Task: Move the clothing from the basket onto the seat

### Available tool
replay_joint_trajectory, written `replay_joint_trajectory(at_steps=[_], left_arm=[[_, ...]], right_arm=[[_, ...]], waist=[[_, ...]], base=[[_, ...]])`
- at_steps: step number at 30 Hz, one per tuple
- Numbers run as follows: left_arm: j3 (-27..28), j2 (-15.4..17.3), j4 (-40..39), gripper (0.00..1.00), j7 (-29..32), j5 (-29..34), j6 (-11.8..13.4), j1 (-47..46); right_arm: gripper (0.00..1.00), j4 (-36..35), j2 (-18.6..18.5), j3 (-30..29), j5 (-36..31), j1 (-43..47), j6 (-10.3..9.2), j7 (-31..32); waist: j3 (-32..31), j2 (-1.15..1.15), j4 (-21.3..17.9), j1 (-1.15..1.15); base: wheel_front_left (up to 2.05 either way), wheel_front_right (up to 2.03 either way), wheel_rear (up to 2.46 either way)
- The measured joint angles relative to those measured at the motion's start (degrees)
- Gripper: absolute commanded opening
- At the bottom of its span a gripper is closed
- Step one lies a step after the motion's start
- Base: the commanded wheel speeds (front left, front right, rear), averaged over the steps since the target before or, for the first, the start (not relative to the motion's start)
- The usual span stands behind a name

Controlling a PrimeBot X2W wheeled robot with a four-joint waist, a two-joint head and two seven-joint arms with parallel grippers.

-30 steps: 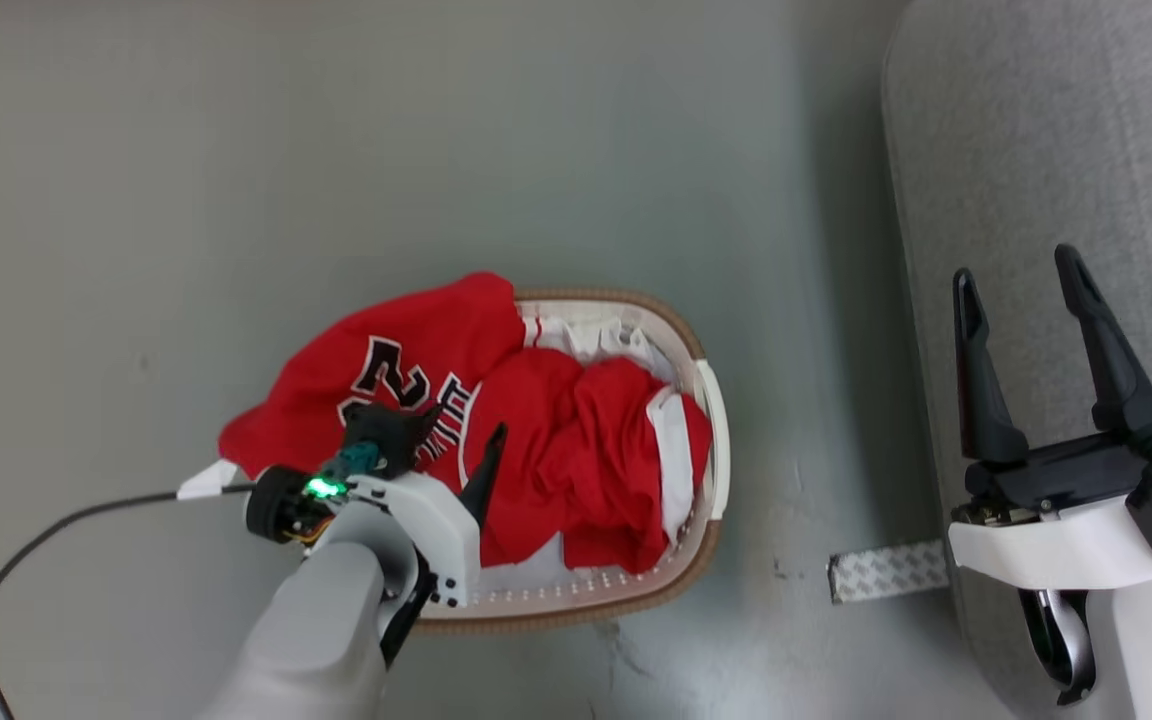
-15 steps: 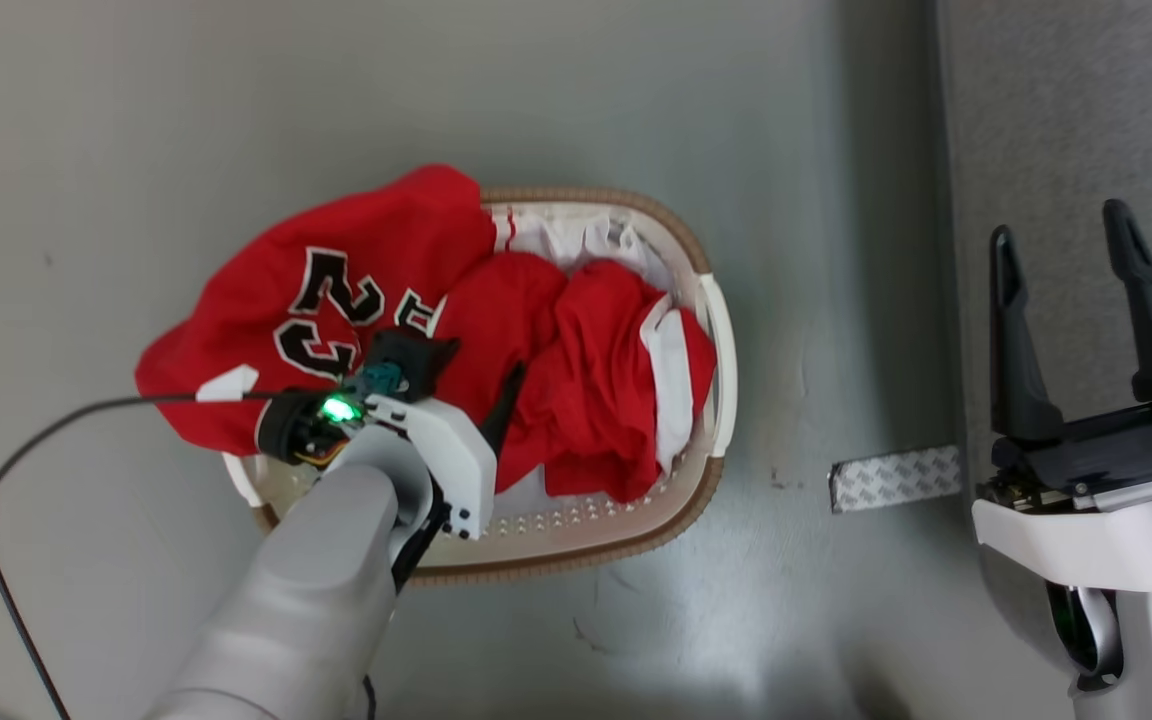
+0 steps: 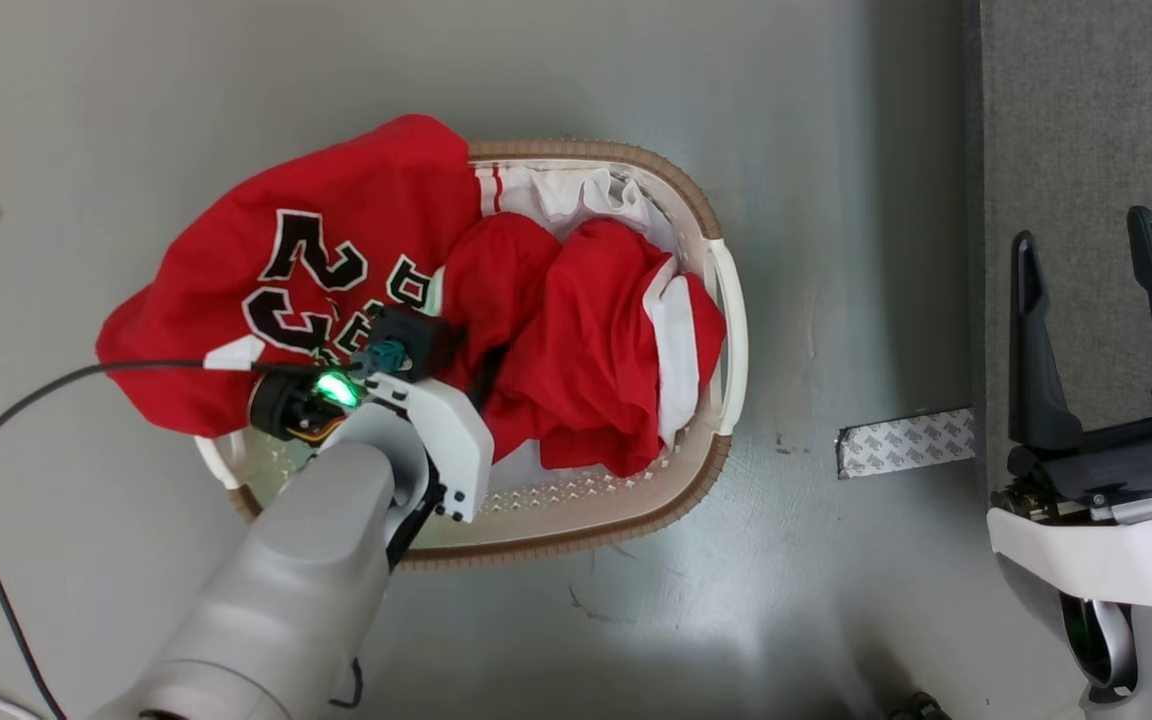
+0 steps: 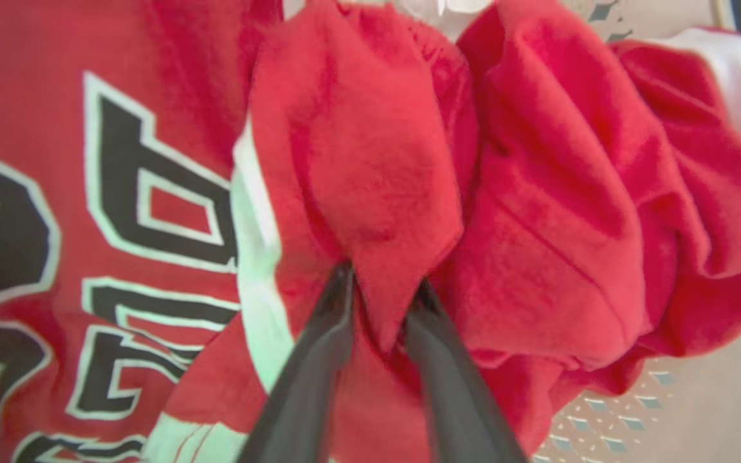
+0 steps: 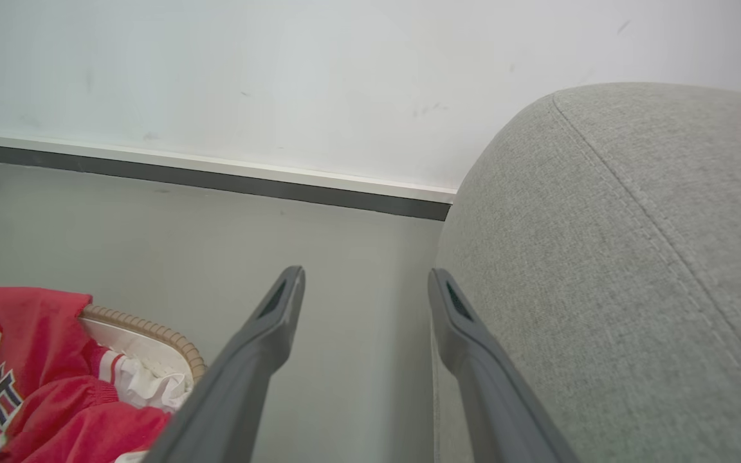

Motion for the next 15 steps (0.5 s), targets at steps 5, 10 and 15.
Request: replay_joint_trajectory(at_steps=[5, 10, 15], left_arm=[[-1.4, 0.1, -1.7, 0.00, -0.5, -3.4, 0.0, 0.3], [-1.5, 1.7, -5.5, 0.00, -0.8, -7.1, 0.0, 4.0], [-0.9, 4.1, -10.9, 0.00, -0.9, -10.5, 0.0, 10.0]], right_arm=[[1.00, 1.2, 0.0, -0.4, 0.1, 0.0, 0.00, 0.0], [1.00, 3.7, 0.0, -0.2, 0.8, 0.1, 0.00, 0.0], [1.00, 6.7, 0.0, 0.0, 1.5, 1.9, 0.00, 0.0]], waist=[[-1.5, 0.00, 0.6, 0.00], [-6.0, 0.00, 1.4, 0.00], [-12.4, 0.00, 2.5, 0.00]], base=[[0.00, 0.00, 0.00], [0.00, 0.00, 0.00], [0.00, 0.00, 0.00]])
